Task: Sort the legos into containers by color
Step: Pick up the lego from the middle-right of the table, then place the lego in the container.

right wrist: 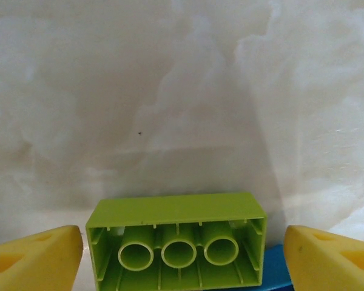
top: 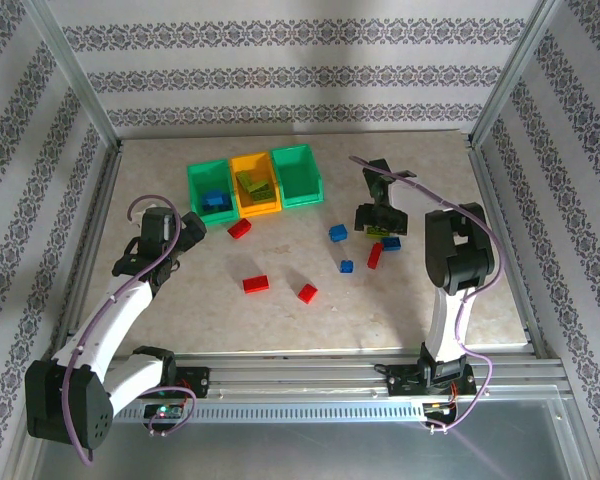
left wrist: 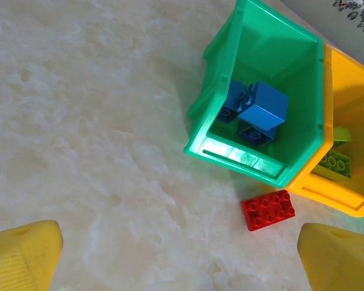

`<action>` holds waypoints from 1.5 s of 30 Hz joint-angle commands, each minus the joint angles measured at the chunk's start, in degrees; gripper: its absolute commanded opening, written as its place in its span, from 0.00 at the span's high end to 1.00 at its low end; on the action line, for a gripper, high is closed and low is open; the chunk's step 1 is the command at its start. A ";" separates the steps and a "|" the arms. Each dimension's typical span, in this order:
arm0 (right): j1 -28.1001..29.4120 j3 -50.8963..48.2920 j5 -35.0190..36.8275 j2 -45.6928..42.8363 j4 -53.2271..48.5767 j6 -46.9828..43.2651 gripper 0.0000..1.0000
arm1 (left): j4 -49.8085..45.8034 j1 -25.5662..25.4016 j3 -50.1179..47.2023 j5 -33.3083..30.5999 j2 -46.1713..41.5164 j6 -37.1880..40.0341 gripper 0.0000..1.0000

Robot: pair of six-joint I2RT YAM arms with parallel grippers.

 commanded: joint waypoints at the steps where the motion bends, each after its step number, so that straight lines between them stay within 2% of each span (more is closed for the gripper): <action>1: -0.47 0.81 -1.23 1.49 0.18 -0.69 0.17 | 0.93 0.68 -0.96 0.30 -0.10 -0.43 0.00; 6: -0.47 0.55 -1.86 2.59 0.79 -0.89 0.23 | 0.80 0.66 -1.23 -0.14 -0.72 -0.38 0.00; 17: 1.32 0.81 -0.64 1.92 0.53 -1.01 0.44 | 0.36 0.66 -1.14 -0.67 -1.03 0.02 0.00; 22: 3.78 2.14 1.10 -0.25 -0.24 -0.96 0.53 | 0.36 0.68 -1.23 -0.76 -1.09 0.13 0.00; 26: 7.47 5.05 2.23 -2.30 -0.35 -0.39 0.54 | 0.87 0.66 -1.63 -0.49 -1.06 -0.11 0.00; 34: 17.75 18.85 4.90 -0.08 0.02 -1.20 0.54 | 1.49 0.67 -1.59 0.88 -0.72 -0.07 0.00; 45: 26.39 45.01 7.41 14.55 1.68 -6.58 0.55 | 0.89 0.66 -1.76 1.66 -0.96 0.53 0.00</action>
